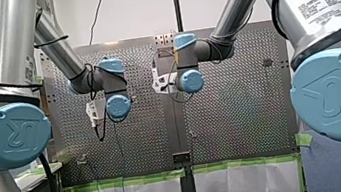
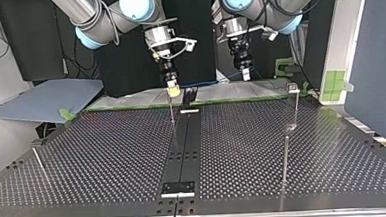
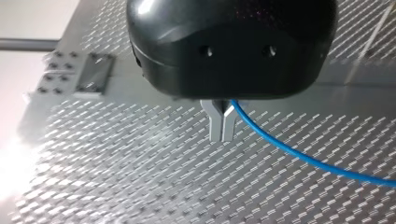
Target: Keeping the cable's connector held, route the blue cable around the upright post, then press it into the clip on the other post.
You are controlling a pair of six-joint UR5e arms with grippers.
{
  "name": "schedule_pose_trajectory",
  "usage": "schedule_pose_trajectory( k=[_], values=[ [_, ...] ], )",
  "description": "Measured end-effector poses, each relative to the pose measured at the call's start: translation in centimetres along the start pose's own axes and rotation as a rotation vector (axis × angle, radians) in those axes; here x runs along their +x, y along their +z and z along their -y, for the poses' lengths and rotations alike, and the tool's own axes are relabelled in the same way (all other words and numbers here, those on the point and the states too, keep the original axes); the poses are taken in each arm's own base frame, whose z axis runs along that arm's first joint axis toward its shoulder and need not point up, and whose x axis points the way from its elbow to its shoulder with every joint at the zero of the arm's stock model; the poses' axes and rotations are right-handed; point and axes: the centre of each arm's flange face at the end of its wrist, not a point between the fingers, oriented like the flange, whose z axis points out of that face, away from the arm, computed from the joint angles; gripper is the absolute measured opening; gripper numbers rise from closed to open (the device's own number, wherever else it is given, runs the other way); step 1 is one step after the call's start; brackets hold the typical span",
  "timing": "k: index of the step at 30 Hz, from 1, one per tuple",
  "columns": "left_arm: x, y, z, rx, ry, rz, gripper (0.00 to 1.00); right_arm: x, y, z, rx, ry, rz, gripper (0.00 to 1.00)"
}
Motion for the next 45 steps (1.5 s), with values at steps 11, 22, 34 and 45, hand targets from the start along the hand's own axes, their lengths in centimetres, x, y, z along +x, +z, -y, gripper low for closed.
schedule_pose_trajectory(
  k=[11, 22, 34, 45],
  values=[
    [-6.7, 2.5, 0.2, -0.102, -0.053, 0.077, 0.00, 7.5, 1.1, 0.0, 0.037, 0.054, -0.070, 0.00],
    [-13.3, 4.3, 0.1, -0.137, -0.094, 0.146, 0.00, 10.6, 2.7, 0.6, 0.082, 0.080, -0.079, 0.00],
    [-21.4, 5.3, -0.5, -0.142, -0.121, 0.227, 0.00, 15.0, 4.9, 1.0, 0.121, 0.122, -0.130, 0.00],
    [-28.0, 6.3, -1.4, -0.132, -0.140, 0.288, 0.00, 16.1, 7.1, 1.5, 0.139, 0.138, -0.148, 0.00]
  ],
)
